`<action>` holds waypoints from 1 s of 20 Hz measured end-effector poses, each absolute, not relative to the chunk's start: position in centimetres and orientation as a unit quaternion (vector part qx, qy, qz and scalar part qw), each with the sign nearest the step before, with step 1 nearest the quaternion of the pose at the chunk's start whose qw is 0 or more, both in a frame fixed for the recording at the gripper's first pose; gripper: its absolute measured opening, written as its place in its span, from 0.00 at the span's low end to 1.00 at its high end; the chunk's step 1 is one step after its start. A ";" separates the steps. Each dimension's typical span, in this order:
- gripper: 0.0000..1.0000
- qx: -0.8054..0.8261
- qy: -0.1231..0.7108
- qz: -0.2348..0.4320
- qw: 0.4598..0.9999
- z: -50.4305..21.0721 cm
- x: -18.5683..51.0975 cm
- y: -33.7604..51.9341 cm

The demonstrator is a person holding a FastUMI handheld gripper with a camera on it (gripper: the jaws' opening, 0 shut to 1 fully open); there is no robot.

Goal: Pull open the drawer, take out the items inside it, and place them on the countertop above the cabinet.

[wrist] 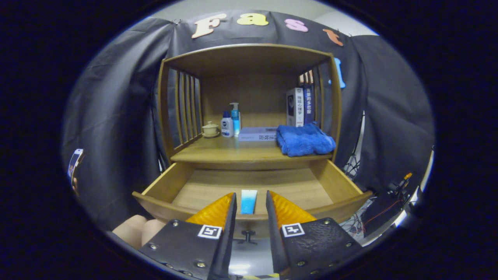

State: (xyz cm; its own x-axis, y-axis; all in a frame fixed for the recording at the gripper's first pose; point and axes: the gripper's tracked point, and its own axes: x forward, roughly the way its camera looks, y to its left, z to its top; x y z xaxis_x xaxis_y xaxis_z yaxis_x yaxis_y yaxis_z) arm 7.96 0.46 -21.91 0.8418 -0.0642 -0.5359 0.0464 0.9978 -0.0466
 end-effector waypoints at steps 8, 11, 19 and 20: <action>0.42 -0.020 0.410 -0.015 0.912 -28.9 15.2 0.2; 0.42 -0.047 0.460 -0.014 0.887 -31.8 15.8 -0.1; 0.50 -0.059 0.570 -0.030 0.819 -37.6 15.1 -0.6; 0.50 -0.059 0.580 -0.034 0.812 -38.2 14.9 -0.6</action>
State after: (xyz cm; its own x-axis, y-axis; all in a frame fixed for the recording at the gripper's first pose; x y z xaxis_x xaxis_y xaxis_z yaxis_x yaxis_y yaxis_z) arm 14.94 -0.57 -38.19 0.3249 -0.1231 -0.9377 -0.0138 0.9908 -0.1348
